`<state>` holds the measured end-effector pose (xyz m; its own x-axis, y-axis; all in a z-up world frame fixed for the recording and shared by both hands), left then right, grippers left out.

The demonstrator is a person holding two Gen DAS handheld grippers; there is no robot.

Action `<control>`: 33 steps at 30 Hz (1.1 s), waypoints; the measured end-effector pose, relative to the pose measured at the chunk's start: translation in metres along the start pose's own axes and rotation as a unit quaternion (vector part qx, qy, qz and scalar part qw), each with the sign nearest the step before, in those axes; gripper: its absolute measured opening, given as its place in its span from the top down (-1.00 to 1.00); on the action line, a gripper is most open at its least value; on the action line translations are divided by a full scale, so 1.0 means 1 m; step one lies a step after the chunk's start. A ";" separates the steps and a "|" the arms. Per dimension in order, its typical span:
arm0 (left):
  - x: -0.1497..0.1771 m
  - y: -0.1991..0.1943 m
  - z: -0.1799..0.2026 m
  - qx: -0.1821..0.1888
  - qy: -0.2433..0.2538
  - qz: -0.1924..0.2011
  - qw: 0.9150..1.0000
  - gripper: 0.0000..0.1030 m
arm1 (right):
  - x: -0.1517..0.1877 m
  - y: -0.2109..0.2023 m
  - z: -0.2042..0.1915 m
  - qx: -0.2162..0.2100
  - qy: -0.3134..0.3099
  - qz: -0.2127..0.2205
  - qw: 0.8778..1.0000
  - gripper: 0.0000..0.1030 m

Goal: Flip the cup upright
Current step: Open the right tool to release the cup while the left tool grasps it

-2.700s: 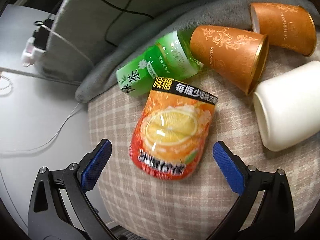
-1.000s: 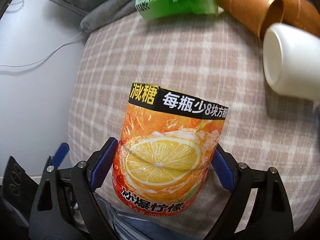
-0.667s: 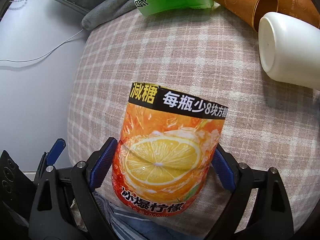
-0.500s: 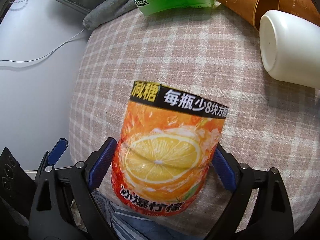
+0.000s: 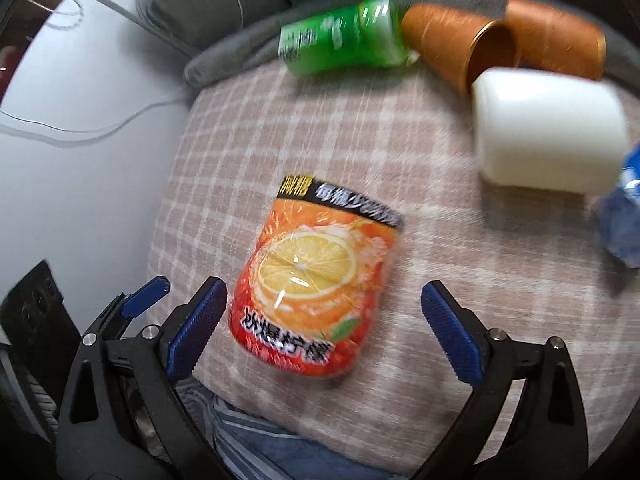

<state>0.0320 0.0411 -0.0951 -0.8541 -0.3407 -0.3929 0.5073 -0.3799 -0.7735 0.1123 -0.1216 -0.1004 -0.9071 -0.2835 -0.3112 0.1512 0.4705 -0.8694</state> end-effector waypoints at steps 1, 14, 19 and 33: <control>-0.003 0.000 0.002 0.005 -0.003 -0.003 1.000 -0.89 | 0.002 -0.009 0.001 0.008 -0.004 0.013 1.000 -0.94; -0.046 0.038 0.052 0.032 0.015 -0.084 0.996 -0.82 | 0.058 -0.090 0.045 0.103 0.023 0.140 0.985 -0.93; -0.052 0.067 0.059 0.011 0.009 -0.124 0.992 -0.82 | 0.077 -0.096 0.067 0.106 0.058 0.150 0.981 -0.93; -0.049 0.113 0.076 -0.034 0.028 -0.169 0.985 -0.81 | 0.093 -0.093 0.087 0.103 0.079 0.150 0.980 -0.93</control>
<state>0.1400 -0.0500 -0.1250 -0.9786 -0.1570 -0.1327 0.1862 -0.4037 -0.8957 0.0482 -0.2639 -0.0816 -0.8566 -0.0167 -0.5157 0.4823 0.3291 -0.8118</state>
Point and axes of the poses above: each gripper's, at about its wrist camera, not at the fingertips, and y roughly the way its jaws point, z to its right, x to its underside, the point moved 2 cm from there along y, roughly the way its jaws point, and after that the axes turned 14 degrees about -y, right-handed, at the moved point
